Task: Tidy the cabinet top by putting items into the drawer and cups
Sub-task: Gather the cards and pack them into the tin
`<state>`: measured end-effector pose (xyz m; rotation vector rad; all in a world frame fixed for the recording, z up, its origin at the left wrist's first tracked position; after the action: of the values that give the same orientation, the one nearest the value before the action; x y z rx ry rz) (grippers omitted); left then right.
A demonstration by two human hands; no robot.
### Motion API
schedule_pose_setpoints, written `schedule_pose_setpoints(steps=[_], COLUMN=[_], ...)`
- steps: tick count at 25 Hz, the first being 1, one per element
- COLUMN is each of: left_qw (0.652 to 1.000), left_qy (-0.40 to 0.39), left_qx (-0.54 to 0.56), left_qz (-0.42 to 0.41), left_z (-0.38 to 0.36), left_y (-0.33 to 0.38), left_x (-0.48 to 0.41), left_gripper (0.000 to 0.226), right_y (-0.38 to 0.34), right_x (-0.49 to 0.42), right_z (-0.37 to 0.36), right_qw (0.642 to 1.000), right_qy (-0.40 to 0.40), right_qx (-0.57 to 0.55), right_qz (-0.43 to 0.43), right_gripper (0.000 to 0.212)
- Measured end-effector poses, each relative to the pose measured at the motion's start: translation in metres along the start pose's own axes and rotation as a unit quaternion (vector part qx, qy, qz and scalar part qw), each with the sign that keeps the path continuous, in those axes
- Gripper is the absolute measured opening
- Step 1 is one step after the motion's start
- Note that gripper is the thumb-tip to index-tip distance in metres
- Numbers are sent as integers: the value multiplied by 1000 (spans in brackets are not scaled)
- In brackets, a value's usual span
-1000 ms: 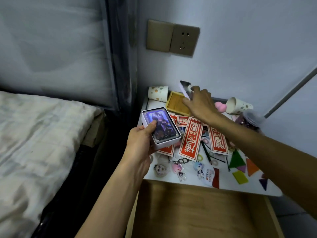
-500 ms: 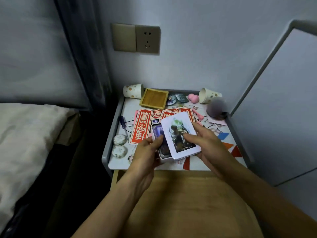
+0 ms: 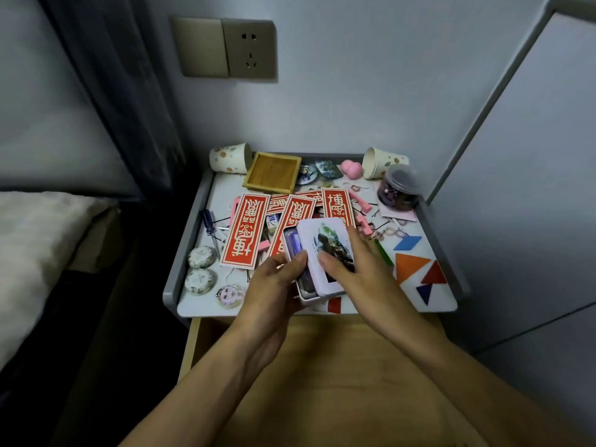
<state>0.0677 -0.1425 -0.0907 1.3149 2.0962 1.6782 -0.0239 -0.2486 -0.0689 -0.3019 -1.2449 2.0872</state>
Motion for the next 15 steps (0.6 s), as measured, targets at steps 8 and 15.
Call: schedule_pose_setpoints(steps=[8, 15], left_qw=[999, 997], left_qy=[-40, -50], left_qx=[35, 52], left_qz=[-10, -2], left_z=[-7, -13], left_y=[-7, -8], left_x=[5, 6], left_gripper=[34, 43], right_y=[2, 1], right_x=[11, 14], right_z=[-4, -7], right_qw=[992, 985], right_qy=[15, 44], right_qx=[117, 147], right_qz=[46, 73], right_gripper=[91, 91])
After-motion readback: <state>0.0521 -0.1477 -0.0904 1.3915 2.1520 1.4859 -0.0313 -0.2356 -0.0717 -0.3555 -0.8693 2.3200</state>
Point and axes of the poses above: each hand's wrist, its own x-axis away from the middle knuckle, its own z-axis out of the back of the hand, y = z × x, the point moved 1 cm from there along -x, towards the middle knuckle, and after that the axes turned 3 degrees about -x, right-handed, at the moved point
